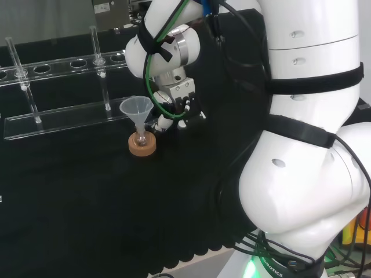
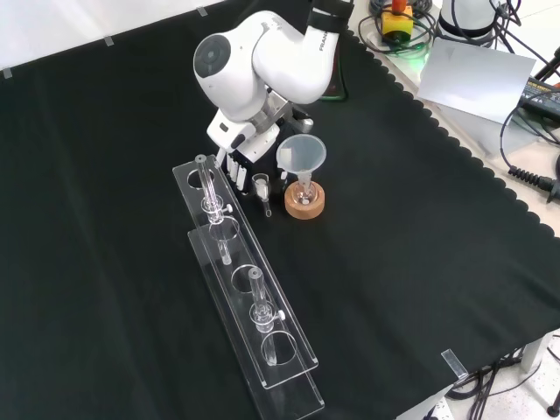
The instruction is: Pick up the weighing funnel.
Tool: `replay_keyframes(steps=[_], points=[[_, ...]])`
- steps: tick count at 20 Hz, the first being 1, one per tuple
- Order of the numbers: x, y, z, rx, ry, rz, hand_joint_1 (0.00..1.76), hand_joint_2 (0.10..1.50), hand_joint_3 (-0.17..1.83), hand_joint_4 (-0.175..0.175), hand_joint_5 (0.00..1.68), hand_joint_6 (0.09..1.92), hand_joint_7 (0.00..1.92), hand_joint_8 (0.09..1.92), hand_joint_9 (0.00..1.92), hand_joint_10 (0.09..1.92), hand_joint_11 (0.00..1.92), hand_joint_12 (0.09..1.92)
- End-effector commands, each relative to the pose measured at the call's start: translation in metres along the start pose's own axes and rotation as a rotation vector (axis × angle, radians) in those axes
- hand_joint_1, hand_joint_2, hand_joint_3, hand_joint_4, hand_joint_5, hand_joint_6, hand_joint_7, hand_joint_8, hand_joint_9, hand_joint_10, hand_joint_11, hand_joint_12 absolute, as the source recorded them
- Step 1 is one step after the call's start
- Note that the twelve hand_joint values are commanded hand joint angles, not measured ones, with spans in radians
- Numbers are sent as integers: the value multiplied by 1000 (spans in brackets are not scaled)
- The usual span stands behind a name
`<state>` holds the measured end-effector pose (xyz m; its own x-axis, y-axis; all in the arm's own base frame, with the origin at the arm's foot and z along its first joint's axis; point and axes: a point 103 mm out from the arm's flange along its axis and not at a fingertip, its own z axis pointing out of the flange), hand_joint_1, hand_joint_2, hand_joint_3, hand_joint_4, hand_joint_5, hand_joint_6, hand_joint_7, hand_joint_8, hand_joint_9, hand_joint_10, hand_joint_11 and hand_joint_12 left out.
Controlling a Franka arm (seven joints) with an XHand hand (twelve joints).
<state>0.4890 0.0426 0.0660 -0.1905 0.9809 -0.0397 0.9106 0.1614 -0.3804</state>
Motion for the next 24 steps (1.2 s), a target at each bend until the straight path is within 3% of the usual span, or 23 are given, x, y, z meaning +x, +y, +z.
replay_keyframes(steps=[1, 9, 15, 24], points=[[-10, -14, -22, -29, -30, 26, 1032, 1087, 13, 175, 1011, 955, 966, 605, 1039, 455, 584, 1257], [-30, -31, -40, -44, -60, 69, 1035, 1087, 9, 175, 1016, 949, 981, 600, 1057, 447, 613, 1241], [-63, -51, -50, -66, -34, 123, 1036, 1087, 8, 175, 1016, 950, 983, 598, 1061, 443, 624, 1235], [-83, -83, -74, -93, -78, 174, 1036, 1088, 8, 175, 1015, 950, 985, 597, 1064, 438, 632, 1226]])
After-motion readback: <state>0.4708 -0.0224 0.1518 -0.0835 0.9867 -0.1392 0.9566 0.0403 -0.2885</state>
